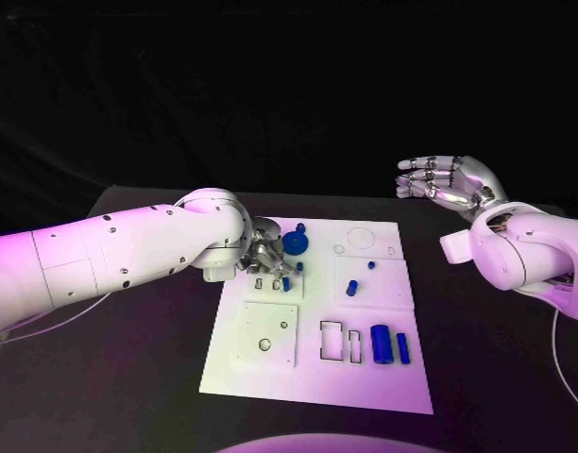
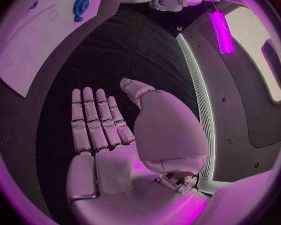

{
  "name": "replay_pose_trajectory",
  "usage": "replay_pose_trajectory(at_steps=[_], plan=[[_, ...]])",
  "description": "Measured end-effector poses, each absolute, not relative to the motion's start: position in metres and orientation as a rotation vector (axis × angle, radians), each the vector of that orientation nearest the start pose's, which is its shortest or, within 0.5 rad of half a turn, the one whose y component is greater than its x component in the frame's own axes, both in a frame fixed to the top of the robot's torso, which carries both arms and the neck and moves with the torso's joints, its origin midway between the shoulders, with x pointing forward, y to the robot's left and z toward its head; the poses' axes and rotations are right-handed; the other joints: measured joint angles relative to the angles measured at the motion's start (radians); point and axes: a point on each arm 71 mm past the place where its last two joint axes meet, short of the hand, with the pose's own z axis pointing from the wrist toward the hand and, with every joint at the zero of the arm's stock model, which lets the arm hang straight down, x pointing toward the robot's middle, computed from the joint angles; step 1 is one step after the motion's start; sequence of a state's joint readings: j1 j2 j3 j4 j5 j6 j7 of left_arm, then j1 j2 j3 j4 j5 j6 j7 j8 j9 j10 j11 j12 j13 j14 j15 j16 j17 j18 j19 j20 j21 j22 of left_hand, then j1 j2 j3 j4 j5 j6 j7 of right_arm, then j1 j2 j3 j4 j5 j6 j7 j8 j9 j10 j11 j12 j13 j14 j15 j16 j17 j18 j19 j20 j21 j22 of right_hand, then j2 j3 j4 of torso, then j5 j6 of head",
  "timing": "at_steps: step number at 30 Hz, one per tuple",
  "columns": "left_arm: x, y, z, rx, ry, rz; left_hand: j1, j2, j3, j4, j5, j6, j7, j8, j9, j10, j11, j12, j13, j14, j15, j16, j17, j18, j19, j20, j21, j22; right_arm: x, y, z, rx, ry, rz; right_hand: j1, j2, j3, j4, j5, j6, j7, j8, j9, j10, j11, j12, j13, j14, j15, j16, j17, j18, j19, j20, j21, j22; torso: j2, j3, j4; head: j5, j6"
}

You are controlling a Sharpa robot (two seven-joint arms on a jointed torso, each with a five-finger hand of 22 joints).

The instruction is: Assemble the parts on the task board

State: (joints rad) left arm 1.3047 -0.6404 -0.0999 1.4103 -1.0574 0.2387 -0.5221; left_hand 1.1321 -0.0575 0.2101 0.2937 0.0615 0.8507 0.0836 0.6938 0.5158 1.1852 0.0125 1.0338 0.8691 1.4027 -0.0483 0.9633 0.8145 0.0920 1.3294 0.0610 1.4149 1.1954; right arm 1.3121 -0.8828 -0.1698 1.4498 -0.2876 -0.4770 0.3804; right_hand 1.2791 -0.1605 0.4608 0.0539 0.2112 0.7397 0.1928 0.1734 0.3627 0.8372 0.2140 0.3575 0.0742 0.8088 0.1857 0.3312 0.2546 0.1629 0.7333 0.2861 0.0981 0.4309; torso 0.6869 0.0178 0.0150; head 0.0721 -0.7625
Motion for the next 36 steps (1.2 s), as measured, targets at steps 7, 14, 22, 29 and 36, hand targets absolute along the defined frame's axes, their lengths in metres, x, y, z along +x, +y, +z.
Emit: replay_pose_trajectory(at_steps=[7,14,22,29,36], plan=[[0.4980,0.1454,-0.2074,0.019,2.391,-0.427,0.000,0.000,0.000,0.000,0.000,0.000,0.000,0.000,0.000,0.000,0.000,0.000,0.000,0.000,0.000,0.000,0.000,0.000,0.000,0.000,0.000,0.000,0.5059,-0.2582,-0.1675,0.780,1.397,1.192,0.000,0.000,0.000,0.000,0.000,0.000,0.000,0.000,-0.001,0.000,0.000,0.000,-0.001,0.000,0.000,0.000,-0.001,0.000,0.000,0.000,0.000,-0.002,0.000,0.0003,0.0014,0.000,-0.002],[0.4964,0.1443,-0.2081,0.032,2.402,-0.427,0.003,0.003,0.000,0.000,0.000,0.000,0.000,0.000,0.001,0.000,0.000,0.000,0.000,0.000,0.000,0.000,0.000,0.000,0.000,0.000,0.000,0.002,0.5054,-0.2571,-0.1701,0.777,1.403,1.191,0.000,0.000,0.000,0.000,0.000,0.000,0.000,0.000,-0.002,0.000,0.000,0.000,-0.003,-0.003,0.004,-0.004,-0.003,0.000,0.000,0.000,-0.004,-0.004,0.000,0.0002,0.0018,0.002,-0.001],[0.4955,0.1439,-0.2086,0.039,2.410,-0.426,0.016,0.000,0.010,-0.001,0.000,0.000,0.000,0.000,0.005,0.000,0.000,0.000,0.002,0.000,0.000,0.000,-0.001,0.000,0.000,0.000,0.000,0.004,0.5053,-0.2574,-0.1713,0.775,1.405,1.188,0.000,0.000,0.000,0.000,0.000,0.000,0.000,0.000,-0.002,0.000,0.000,0.000,-0.003,-0.003,0.004,-0.004,-0.003,0.000,-0.004,0.004,-0.004,-0.006,0.000,-0.0007,0.0021,0.003,0.001],[0.4950,0.1436,-0.2090,0.042,2.416,-0.427,0.024,0.000,0.017,-0.003,0.000,0.000,0.000,0.004,0.009,0.000,0.000,0.004,0.002,0.000,0.000,0.000,-0.001,0.000,0.004,-0.004,0.004,0.008,0.5052,-0.2560,-0.1723,0.774,1.410,1.191,0.000,0.008,0.000,0.000,0.000,0.000,0.000,-0.004,-0.003,0.000,0.000,0.000,-0.004,-0.003,0.004,-0.004,-0.004,0.000,-0.004,0.004,-0.008,-0.007,0.000,-0.0008,0.0022,0.003,0.000],[0.4947,0.1427,-0.2097,0.038,2.424,-0.433,0.071,0.007,0.063,0.000,0.000,-0.005,-0.004,0.004,0.018,-0.004,-0.004,0.004,0.002,0.000,0.000,0.000,-0.003,0.000,0.004,-0.004,0.005,0.012,0.5053,-0.2545,-0.1731,0.773,1.415,1.194,0.000,0.008,0.000,0.000,0.000,0.000,0.000,-0.004,-0.003,0.000,0.000,0.000,-0.004,-0.003,0.004,-0.004,-0.004,0.000,-0.004,0.004,-0.008,-0.007,0.000,-0.0008,0.0014,0.005,-0.003]])
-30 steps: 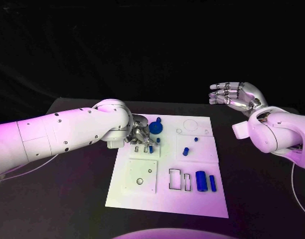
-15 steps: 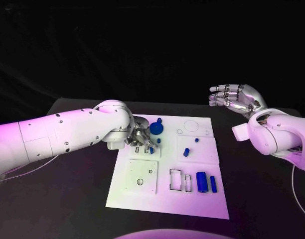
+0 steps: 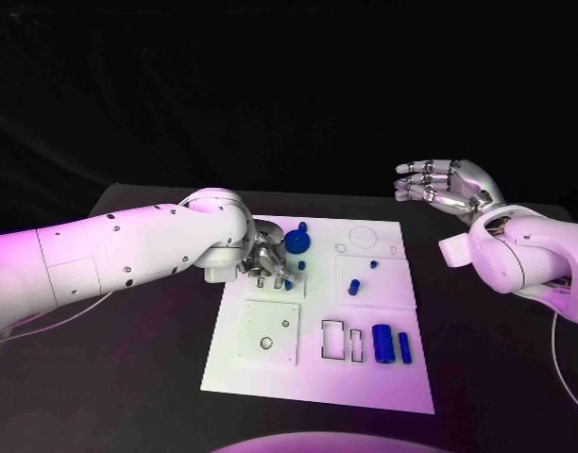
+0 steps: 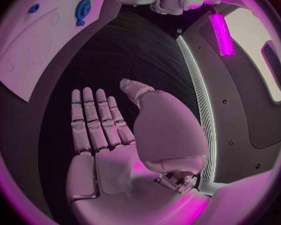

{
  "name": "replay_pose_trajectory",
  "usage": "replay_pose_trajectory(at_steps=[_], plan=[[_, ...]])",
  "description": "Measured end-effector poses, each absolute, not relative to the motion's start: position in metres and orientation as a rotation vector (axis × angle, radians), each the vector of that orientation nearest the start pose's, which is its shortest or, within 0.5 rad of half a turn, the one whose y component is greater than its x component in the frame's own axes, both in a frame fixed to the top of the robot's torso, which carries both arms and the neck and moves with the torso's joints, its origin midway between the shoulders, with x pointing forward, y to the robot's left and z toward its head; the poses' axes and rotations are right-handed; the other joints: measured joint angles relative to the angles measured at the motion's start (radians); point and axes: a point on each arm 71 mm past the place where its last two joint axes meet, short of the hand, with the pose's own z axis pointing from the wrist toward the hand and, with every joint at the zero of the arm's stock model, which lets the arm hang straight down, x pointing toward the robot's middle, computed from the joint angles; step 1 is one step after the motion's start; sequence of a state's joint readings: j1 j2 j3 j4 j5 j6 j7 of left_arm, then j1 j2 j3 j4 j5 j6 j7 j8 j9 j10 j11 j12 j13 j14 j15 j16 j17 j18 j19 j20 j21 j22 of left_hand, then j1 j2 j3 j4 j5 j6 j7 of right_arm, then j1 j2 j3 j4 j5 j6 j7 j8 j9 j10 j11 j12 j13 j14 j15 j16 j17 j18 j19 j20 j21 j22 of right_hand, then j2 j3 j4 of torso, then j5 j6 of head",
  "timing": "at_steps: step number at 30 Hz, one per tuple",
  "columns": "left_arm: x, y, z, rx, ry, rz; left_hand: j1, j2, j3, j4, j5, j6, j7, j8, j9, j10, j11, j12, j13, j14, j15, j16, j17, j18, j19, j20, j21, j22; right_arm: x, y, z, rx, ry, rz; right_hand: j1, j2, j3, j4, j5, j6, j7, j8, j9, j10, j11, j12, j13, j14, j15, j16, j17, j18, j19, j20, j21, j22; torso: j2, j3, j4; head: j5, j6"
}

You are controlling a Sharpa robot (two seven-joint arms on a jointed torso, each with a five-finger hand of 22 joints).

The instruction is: Assemble the parts on the task board

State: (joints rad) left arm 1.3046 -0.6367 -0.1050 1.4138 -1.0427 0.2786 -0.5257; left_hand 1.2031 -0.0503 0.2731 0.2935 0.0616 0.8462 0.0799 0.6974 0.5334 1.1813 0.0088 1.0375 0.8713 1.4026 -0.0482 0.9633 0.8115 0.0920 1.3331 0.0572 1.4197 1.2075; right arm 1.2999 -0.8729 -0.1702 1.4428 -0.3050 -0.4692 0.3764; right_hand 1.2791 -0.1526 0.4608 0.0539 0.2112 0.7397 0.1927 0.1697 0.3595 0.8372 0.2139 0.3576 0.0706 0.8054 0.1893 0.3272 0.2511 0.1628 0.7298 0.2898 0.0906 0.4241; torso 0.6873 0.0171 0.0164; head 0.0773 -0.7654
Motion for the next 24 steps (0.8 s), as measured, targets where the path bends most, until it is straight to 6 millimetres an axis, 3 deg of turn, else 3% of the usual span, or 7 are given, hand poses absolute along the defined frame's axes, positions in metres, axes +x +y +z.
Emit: replay_pose_trajectory(at_steps=[4,10,22,24], plan=[[0.4947,0.1424,-0.2102,0.032,2.429,-0.438,0.044,-0.002,0.081,0.000,0.000,-0.006,0.000,0.000,0.008,-0.005,-0.003,0.000,-0.003,0.000,0.000,0.000,-0.002,0.000,0.000,0.000,0.004,0.004,0.5054,-0.2543,-0.1735,0.773,1.417,1.194,0.000,0.000,0.000,0.000,0.000,0.000,0.000,0.000,0.000,0.000,0.000,0.000,0.000,0.000,0.000,0.000,0.000,0.000,0.000,0.000,0.000,0.000,0.000,0.0001,-0.0012,0.000,-0.002],[0.4946,0.1430,-0.2105,0.020,2.436,-0.446,0.080,-0.047,0.251,-0.001,-0.004,-0.016,0.002,-0.004,0.023,-0.013,-0.002,0.000,-0.013,0.000,0.000,0.000,-0.004,0.000,0.000,0.000,0.003,0.007,0.5055,-0.2539,-0.1739,0.774,1.419,1.194,0.000,0.000,0.000,0.000,0.000,0.000,0.000,0.000,0.000,0.000,0.000,0.000,0.000,0.000,0.000,0.000,0.000,0.000,0.000,0.000,0.000,0.000,0.000,0.0013,-0.0012,0.000,-0.003],[0.4943,0.1454,-0.2121,-0.004,2.451,-0.459,0.074,-0.116,0.424,0.008,0.000,-0.026,0.002,0.014,0.037,-0.013,-0.001,-0.008,-0.022,0.000,0.000,0.000,-0.005,0.000,0.000,0.000,0.003,0.011,0.5055,-0.2532,-0.1747,0.774,1.424,1.195,0.000,0.000,-0.003,0.003,0.000,0.000,0.000,0.000,-0.001,0.000,0.000,0.000,-0.001,0.000,0.000,0.000,-0.001,0.000,0.000,0.000,0.000,-0.002,-0.001,0.0017,-0.0006,0.000,-0.003],[0.4944,0.1466,-0.2122,-0.012,2.454,-0.462,0.074,-0.117,0.433,0.016,0.005,-0.031,0.004,0.022,0.037,-0.013,-0.001,-0.008,-0.022,0.000,0.000,0.000,-0.005,0.000,0.000,0.000,0.007,0.012,0.5055,-0.2532,-0.1749,0.774,1.425,1.195,0.000,0.000,-0.003,0.003,0.000,0.000,0.000,0.000,-0.001,0.000,0.000,0.000,-0.001,0.000,0.000,0.000,-0.001,0.000,0.000,0.000,0.000,-0.002,-0.001,0.0017,-0.0008,0.000,-0.002]])
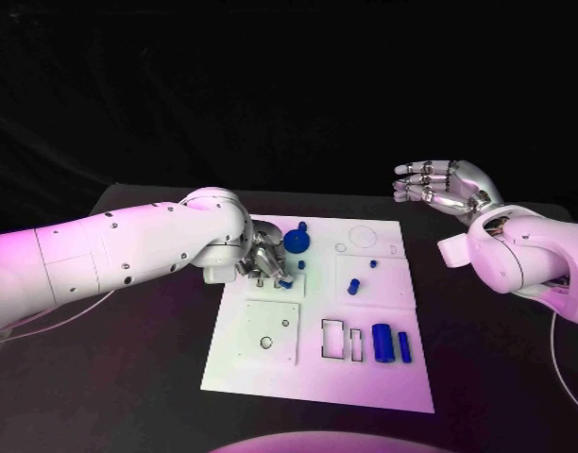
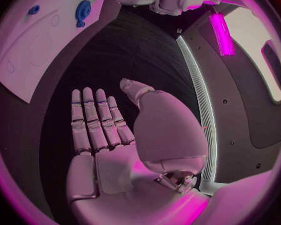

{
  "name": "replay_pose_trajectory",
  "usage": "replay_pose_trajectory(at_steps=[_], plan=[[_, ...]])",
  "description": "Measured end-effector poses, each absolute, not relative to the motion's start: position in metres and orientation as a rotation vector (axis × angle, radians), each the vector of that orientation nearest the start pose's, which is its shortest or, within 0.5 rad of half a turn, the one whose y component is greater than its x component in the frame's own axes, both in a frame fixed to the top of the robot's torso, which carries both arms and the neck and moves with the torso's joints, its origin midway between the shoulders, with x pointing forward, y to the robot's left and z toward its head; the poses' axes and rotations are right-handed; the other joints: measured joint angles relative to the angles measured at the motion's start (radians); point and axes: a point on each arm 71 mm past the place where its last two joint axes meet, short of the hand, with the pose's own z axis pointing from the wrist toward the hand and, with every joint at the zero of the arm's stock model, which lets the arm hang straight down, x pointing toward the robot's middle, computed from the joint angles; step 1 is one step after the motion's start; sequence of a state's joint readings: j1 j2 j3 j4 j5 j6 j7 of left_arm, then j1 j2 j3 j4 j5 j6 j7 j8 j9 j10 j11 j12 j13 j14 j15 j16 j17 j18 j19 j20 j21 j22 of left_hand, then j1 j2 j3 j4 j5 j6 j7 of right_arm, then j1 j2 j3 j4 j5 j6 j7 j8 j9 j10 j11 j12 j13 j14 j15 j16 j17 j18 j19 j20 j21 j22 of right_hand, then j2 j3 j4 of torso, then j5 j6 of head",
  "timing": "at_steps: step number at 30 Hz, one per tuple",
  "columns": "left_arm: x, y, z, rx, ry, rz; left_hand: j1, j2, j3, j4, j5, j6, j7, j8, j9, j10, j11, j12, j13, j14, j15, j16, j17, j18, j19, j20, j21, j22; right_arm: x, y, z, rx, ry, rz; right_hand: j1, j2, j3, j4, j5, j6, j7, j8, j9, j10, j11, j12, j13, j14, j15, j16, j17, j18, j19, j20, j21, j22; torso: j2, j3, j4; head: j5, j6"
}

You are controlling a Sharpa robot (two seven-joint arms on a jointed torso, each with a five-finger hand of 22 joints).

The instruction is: Assemble the parts on the task board

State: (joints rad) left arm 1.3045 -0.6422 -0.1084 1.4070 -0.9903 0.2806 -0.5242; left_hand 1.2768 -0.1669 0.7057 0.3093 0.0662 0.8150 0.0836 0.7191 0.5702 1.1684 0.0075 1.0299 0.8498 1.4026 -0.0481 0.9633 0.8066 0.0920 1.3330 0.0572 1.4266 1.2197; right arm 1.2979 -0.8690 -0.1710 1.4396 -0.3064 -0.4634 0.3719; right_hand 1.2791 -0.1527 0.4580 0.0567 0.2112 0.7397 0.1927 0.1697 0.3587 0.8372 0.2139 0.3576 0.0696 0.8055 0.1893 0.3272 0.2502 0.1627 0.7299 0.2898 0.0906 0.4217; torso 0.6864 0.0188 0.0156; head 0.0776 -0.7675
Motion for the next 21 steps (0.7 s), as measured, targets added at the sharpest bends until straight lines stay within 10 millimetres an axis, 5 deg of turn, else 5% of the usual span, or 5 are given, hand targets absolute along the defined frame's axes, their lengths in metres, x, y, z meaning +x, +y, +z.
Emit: replay_pose_trajectory(at_steps=[6,7,13,14,21], plan=[[0.493,0.154,-0.212,-0.059,2.460,-0.482,-0.013,-0.015,0.014,0.013,0.013,-0.002,0.002,0.019,0.053,0.013,0.000,0.002,0.010,0.000,0.000,0.000,0.000,0.000,0.000,0.000,0.004,0.010,0.505,-0.254,-0.175,0.776,1.427,1.194,-0.004,0.004,0.000,0.000,0.000,0.000,0.000,0.000,0.000,0.000,0.000,0.000,0.000,0.000,0.000,0.000,0.000,0.000,0.000,0.000,0.000,-0.001,0.000,0.0001,0.0002,0.000,0.002],[0.493,0.155,-0.212,-0.069,2.459,-0.487,-0.020,-0.022,0.041,-0.011,0.019,-0.002,0.002,0.022,0.059,0.019,0.000,0.008,0.015,0.000,0.000,0.000,0.000,0.000,0.001,-0.001,0.008,0.013,0.505,-0.254,-0.176,0.776,1.427,1.194,-0.004,0.004,0.000,0.000,0.000,0.000,0.000,0.000,-0.001,0.000,0.000,0.000,0.000,0.000,0.000,0.000,-0.001,0.000,0.000,0.000,0.000,-0.002,0.000,0.0001,0.0008,-0.001,0.002],[0.487,0.162,-0.208,-0.121,2.437,-0.521,-0.054,-0.055,0.041,-0.012,0.125,0.013,-0.005,0.040,0.086,0.051,-0.008,0.036,0.044,0.000,-0.008,0.003,0.000,-0.001,0.009,-0.009,0.015,0.024,0.505,-0.255,-0.176,0.777,1.428,1.192,-0.004,0.004,-0.004,0.004,0.004,0.000,0.000,0.000,-0.001,-0.004,0.004,0.000,-0.001,0.000,0.000,0.000,-0.001,0.000,0.000,0.000,-0.004,-0.003,0.000,0.0002,0.0017,0.000,0.003],[0.485,0.162,-0.208,-0.127,2.431,-0.526,-0.056,-0.057,0.039,-0.013,0.140,0.018,-0.010,0.040,0.086,0.055,-0.011,0.038,0.049,0.000,-0.008,0.003,0.000,-0.013,0.009,-0.009,0.015,0.027,0.505,-0.255,-0.176,0.778,1.428,1.192,-0.004,0.004,-0.004,0.004,0.004,0.000,0.000,0.000,-0.002,-0.004,0.004,0.000,-0.001,0.000,0.000,0.000,-0.002,0.000,0.000,0.000,-0.004,-0.003,0.000,0.0005,0.0019,0.001,0.003],[0.476,0.169,-0.207,-0.178,2.377,-0.550,-0.083,-0.073,0.037,-0.015,0.195,0.037,-0.015,0.045,0.094,0.084,-0.018,0.058,0.072,0.000,-0.015,0.003,0.000,-0.016,0.027,-0.015,0.028,0.052,0.505,-0.257,-0.178,0.781,1.429,1.188,-0.004,0.004,-0.004,0.004,0.004,0.000,0.000,0.000,-0.002,-0.004,0.004,0.000,-0.001,0.000,0.000,0.000,-0.002,0.000,0.000,0.000,-0.004,-0.004,0.000,0.0009,0.0035,0.004,0.000]])
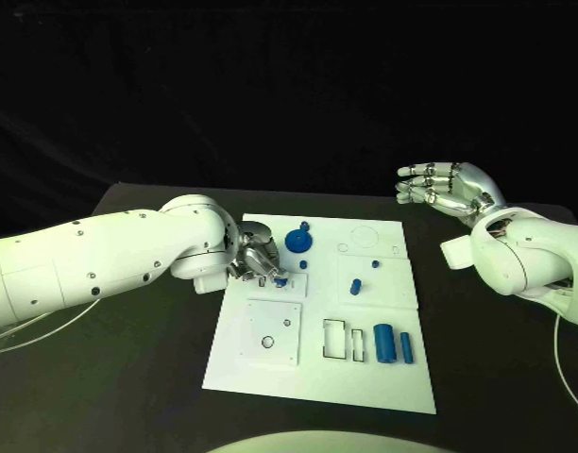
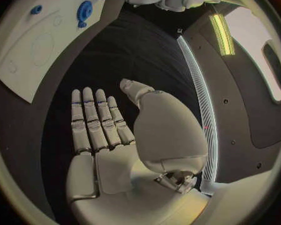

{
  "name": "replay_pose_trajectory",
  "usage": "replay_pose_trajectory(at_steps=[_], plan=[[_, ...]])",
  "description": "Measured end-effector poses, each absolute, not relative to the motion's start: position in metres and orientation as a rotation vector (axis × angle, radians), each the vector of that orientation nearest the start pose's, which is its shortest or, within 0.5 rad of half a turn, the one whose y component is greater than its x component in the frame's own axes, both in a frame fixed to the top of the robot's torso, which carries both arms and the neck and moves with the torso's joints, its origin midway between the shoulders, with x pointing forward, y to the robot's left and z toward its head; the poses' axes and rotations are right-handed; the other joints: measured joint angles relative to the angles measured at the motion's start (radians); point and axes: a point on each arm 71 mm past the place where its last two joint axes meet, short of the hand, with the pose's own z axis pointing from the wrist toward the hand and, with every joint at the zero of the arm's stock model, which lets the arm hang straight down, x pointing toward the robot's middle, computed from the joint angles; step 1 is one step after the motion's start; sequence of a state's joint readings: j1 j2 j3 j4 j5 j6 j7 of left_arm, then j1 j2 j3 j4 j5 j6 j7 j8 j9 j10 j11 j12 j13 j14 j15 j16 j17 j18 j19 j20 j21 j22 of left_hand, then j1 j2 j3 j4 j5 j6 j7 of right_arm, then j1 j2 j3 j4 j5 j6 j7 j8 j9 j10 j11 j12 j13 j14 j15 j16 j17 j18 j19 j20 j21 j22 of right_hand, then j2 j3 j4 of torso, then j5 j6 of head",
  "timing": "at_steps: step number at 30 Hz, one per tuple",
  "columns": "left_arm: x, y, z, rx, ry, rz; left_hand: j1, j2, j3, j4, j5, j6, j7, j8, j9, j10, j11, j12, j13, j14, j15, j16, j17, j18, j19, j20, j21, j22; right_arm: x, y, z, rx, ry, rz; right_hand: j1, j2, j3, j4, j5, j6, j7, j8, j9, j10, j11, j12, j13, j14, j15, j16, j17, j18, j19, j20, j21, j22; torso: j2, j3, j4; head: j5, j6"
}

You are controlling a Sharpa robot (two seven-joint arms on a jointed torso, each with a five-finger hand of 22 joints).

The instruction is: Assemble the parts on the task board

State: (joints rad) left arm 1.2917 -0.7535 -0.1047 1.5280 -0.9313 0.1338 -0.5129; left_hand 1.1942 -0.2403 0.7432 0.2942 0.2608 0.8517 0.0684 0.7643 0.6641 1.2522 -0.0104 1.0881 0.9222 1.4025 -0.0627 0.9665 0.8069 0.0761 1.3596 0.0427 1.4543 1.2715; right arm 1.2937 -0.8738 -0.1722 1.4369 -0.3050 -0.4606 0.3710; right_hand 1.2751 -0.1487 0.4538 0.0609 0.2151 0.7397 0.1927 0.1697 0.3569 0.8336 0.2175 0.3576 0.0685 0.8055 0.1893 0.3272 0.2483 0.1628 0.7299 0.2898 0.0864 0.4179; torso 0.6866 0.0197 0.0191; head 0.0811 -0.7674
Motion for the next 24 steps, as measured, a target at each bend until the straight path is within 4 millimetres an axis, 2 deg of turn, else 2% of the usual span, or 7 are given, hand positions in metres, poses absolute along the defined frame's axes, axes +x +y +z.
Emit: replay_pose_trajectory(at_steps=[9,10,12,17,18,20,24], plan=[[0.471,0.175,-0.211,-0.201,2.311,-0.533,-0.031,-0.007,-0.009,-0.009,0.065,0.013,-0.008,0.006,0.007,0.026,-0.006,0.022,0.029,0.000,-0.007,0.000,0.000,0.000,0.019,-0.009,0.014,0.029,0.504,-0.259,-0.178,0.786,1.429,1.184,-0.007,0.007,-0.003,0.003,0.000,0.000,0.000,0.000,-0.002,0.000,0.000,0.000,-0.001,-0.007,0.000,0.000,-0.002,0.000,0.000,0.000,0.000,-0.002,-0.002,-0.0003,0.0050,0.004,-0.004],[0.471,0.175,-0.212,-0.200,2.304,-0.529,-0.032,-0.009,0.019,-0.037,0.068,0.014,-0.009,0.006,0.007,0.026,-0.006,0.026,0.031,0.000,-0.007,0.000,0.000,0.000,0.019,-0.008,0.014,0.031,0.504,-0.259,-0.178,0.786,1.429,1.183,-0.007,0.007,-0.003,0.003,0.000,0.000,0.000,0.000,-0.002,0.000,0.000,0.000,-0.001,-0.007,0.000,0.000,-0.002,0.000,0.000,0.000,0.000,-0.004,-0.003,-0.0002,0.0056,0.004,-0.005],[0.471,0.175,-0.213,-0.196,2.294,-0.523,-0.038,-0.014,0.019,-0.038,0.082,0.016,-0.011,0.009,0.007,0.030,-0.009,0.027,0.037,0.000,-0.007,0.000,0.000,0.000,0.027,-0.010,0.014,0.037,0.504,-0.259,-0.179,0.787,1.429,1.183,-0.007,0.007,-0.003,0.003,0.000,0.000,0.000,0.000,-0.002,0.000,0.000,0.000,-0.001,-0.007,0.000,0.000,-0.002,0.000,0.000,0.000,0.000,-0.004,-0.003,0.0000,0.0066,0.004,-0.005],[0.470,0.172,-0.218,-0.182,2.267,-0.506,-0.046,-0.014,0.016,-0.041,0.096,0.019,-0.008,0.011,0.010,0.035,-0.008,0.039,0.046,0.000,-0.007,0.000,0.000,0.000,0.033,-0.009,0.019,0.037,0.504,-0.260,-0.179,0.788,1.429,1.182,-0.007,0.007,-0.007,0.007,0.000,0.000,0.000,0.000,-0.003,0.000,0.000,0.000,-0.001,-0.007,0.000,0.000,-0.003,0.000,0.000,0.000,-0.004,-0.005,-0.003,0.0007,0.0066,0.006,-0.005],[0.470,0.172,-0.219,-0.179,2.260,-0.503,-0.046,-0.014,0.016,-0.041,0.101,0.019,-0.008,0.011,0.013,0.037,-0.009,0.043,0.051,0.002,-0.009,0.000,0.000,-0.001,0.036,-0.012,0.021,0.037,0.504,-0.260,-0.179,0.789,1.429,1.182,-0.007,0.007,-0.007,0.007,0.000,0.000,0.000,0.000,-0.003,0.000,0.000,0.000,-0.001,-0.007,0.000,0.000,-0.003,0.000,0.000,0.000,-0.004,-0.005,-0.003,0.0012,0.0064,0.006,-0.005],[0.470,0.171,-0.220,-0.175,2.250,-0.498,-0.046,-0.014,0.014,-0.043,0.106,0.021,-0.010,0.015,0.013,0.044,-0.009,0.045,0.056,0.004,-0.011,0.000,0.000,-0.015,0.036,-0.012,0.026,0.037,0.504,-0.260,-0.179,0.789,1.430,1.182,-0.007,0.007,-0.007,0.007,0.000,0.000,0.000,0.000,-0.003,0.000,0.000,0.000,-0.001,-0.007,0.000,0.000,-0.003,0.000,0.000,0.000,-0.004,-0.005,-0.003,0.0012,0.0059,0.006,-0.006],[0.470,0.170,-0.221,-0.165,2.230,-0.491,-0.051,-0.019,0.014,-0.043,0.106,0.024,-0.012,0.016,0.013,0.044,-0.009,0.050,0.058,0.004,-0.011,0.000,0.000,-0.015,0.036,-0.012,0.026,0.037,0.504,-0.261,-0.179,0.791,1.429,1.181,-0.007,0.007,-0.007,0.007,0.000,0.000,0.000,0.000,-0.003,0.000,0.000,0.000,-0.001,-0.007,0.000,0.000,-0.003,0.000,0.000,0.000,-0.004,-0.005,-0.003,0.0018,0.0050,0.007,-0.009]])
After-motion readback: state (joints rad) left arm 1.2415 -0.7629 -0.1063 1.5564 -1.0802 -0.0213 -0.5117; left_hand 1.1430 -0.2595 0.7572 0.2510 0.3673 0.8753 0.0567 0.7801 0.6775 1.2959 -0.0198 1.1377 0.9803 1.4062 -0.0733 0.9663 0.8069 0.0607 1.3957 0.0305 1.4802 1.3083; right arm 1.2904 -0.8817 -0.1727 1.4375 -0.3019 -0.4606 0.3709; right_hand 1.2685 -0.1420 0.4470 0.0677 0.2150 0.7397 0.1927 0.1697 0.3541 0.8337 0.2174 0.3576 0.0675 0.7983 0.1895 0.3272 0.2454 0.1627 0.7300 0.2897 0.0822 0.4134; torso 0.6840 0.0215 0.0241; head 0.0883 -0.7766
